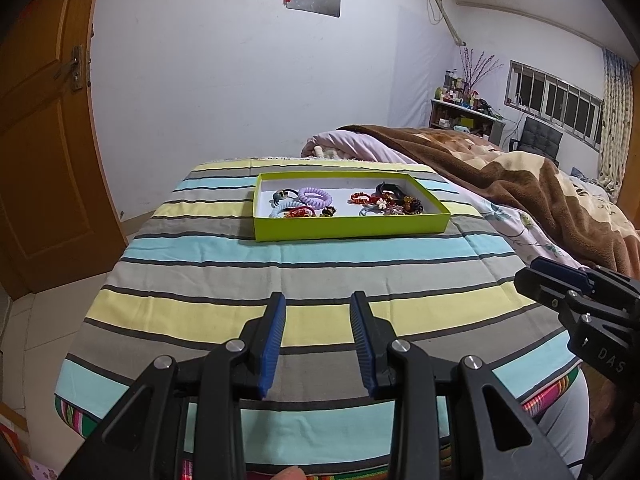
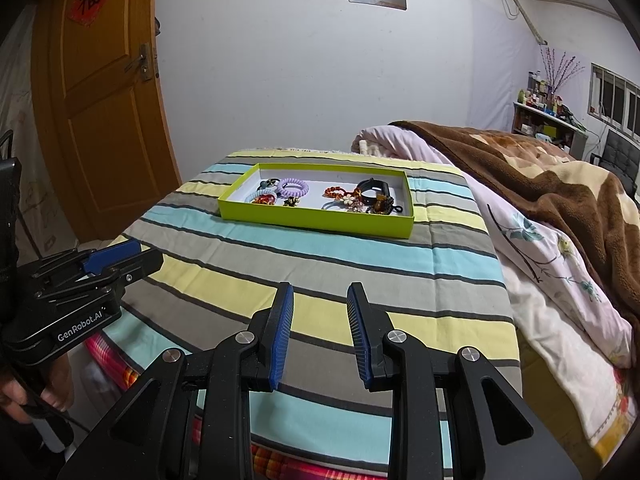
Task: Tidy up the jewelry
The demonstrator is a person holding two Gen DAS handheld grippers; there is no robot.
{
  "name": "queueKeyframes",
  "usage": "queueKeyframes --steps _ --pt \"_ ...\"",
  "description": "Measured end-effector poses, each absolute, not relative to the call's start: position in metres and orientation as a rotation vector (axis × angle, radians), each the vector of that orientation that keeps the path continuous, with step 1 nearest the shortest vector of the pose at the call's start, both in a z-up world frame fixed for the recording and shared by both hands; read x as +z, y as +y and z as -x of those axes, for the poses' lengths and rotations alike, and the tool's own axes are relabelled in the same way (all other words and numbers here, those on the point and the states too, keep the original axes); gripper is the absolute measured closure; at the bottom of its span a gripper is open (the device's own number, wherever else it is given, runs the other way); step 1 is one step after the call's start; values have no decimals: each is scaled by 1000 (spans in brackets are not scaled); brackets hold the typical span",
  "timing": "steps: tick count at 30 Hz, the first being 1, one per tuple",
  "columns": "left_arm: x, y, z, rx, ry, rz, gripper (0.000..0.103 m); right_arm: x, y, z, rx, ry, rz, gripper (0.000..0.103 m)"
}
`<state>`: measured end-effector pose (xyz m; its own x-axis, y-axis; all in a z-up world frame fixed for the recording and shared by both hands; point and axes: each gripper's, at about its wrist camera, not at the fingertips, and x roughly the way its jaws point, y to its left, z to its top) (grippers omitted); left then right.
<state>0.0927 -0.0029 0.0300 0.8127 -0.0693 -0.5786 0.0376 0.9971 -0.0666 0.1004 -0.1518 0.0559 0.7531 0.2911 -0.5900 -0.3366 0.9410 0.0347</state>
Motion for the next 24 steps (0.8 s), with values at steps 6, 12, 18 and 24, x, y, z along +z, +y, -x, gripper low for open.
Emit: queueKeyframes --steps 6,12,18,24 --pt "29 -4 -93 -52 624 53 68 55 -151 -100 342 632 77 74" --pt "29 -3 -93 -50 624 52 68 55 -151 -100 343 631 75 74" --pt "29 -4 -92 -43 625 47 68 55 -152 -100 343 631 76 74" --pt "28 -5 -91 -36 625 40 68 55 -151 -100 343 631 75 74"
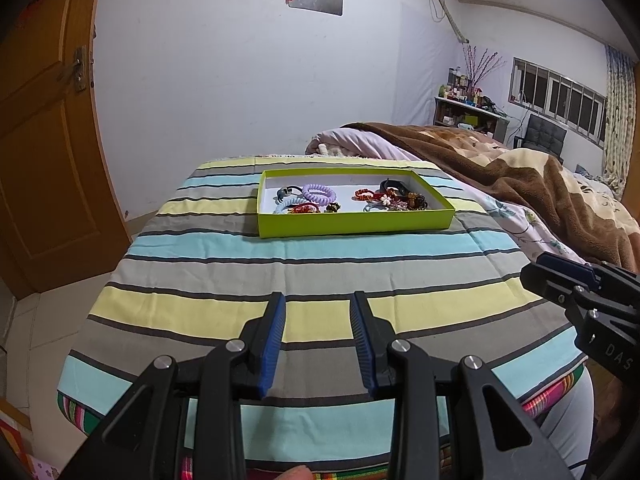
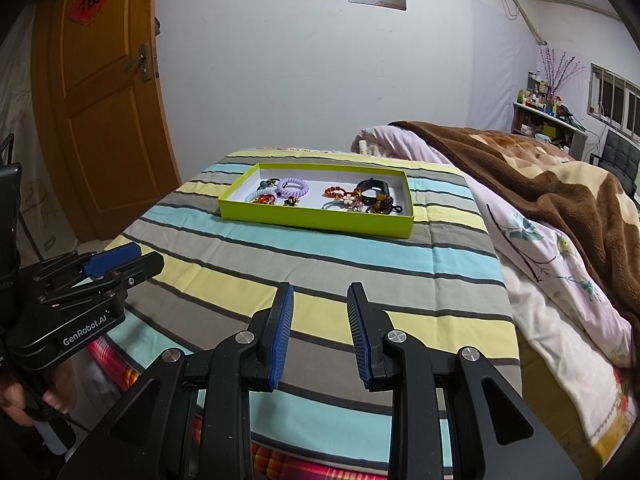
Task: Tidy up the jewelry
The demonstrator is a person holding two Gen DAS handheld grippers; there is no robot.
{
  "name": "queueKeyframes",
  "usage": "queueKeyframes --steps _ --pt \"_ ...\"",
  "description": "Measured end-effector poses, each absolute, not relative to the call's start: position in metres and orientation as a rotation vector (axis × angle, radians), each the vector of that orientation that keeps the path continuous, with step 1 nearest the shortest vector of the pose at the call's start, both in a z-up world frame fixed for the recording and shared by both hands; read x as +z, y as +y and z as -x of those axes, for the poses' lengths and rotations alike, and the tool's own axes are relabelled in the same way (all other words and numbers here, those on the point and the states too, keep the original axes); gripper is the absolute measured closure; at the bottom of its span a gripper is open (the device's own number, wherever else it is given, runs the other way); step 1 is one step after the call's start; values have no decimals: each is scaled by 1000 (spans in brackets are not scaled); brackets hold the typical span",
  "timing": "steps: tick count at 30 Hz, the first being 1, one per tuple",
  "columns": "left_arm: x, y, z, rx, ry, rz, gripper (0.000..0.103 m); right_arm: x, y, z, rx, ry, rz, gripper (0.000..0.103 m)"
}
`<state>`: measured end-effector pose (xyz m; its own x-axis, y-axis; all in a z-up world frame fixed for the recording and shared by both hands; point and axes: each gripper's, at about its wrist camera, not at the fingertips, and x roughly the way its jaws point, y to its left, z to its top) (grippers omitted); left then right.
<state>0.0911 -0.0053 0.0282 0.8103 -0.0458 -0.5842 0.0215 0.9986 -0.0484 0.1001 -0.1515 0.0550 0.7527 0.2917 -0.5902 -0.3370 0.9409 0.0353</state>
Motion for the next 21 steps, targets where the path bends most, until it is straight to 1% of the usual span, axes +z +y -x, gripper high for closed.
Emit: queueKeyframes --steps 21 --pt "25 -2 -92 -35 631 53 68 55 -152 -100 343 633 74 74"
